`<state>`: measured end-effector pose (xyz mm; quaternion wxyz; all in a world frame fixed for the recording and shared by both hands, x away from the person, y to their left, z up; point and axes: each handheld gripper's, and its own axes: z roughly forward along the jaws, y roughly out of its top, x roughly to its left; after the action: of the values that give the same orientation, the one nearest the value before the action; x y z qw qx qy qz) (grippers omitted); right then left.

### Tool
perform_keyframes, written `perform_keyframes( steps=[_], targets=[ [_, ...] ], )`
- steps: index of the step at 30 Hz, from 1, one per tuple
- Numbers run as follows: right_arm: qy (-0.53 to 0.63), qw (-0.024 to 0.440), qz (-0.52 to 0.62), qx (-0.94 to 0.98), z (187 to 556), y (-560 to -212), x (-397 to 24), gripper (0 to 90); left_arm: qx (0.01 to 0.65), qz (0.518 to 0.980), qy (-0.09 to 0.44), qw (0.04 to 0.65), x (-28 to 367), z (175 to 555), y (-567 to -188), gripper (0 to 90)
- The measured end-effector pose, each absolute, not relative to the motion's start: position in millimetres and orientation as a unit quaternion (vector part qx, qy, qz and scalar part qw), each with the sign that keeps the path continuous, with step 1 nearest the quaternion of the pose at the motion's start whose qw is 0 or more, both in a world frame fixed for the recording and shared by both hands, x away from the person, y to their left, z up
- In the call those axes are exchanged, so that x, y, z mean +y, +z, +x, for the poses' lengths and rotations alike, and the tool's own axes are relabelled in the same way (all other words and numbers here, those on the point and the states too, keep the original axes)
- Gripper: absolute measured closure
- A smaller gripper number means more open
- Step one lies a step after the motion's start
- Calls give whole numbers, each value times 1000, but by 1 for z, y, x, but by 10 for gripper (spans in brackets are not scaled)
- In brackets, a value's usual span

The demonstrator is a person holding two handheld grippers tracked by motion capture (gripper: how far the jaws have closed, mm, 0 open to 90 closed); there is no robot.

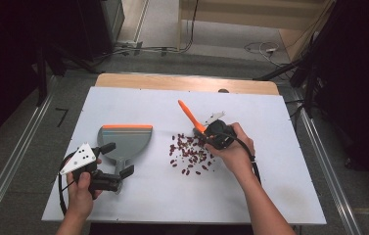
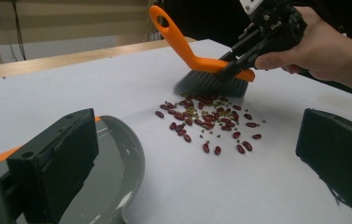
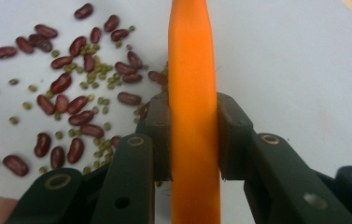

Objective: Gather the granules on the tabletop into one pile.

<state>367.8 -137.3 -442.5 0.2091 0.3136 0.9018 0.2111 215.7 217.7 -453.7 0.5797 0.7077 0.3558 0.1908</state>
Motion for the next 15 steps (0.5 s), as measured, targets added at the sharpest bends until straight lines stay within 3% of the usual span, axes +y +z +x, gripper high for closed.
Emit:
perform_keyframes(
  steps=[9,15],
  targets=[
    [213,199,297,909,358,-436,-138,692,354,710,191,578,217,216,-454,0],
    [231,220,311,895,369,-424,-146,692,354,704,184,587,219,216,-453,0]
  ],
)
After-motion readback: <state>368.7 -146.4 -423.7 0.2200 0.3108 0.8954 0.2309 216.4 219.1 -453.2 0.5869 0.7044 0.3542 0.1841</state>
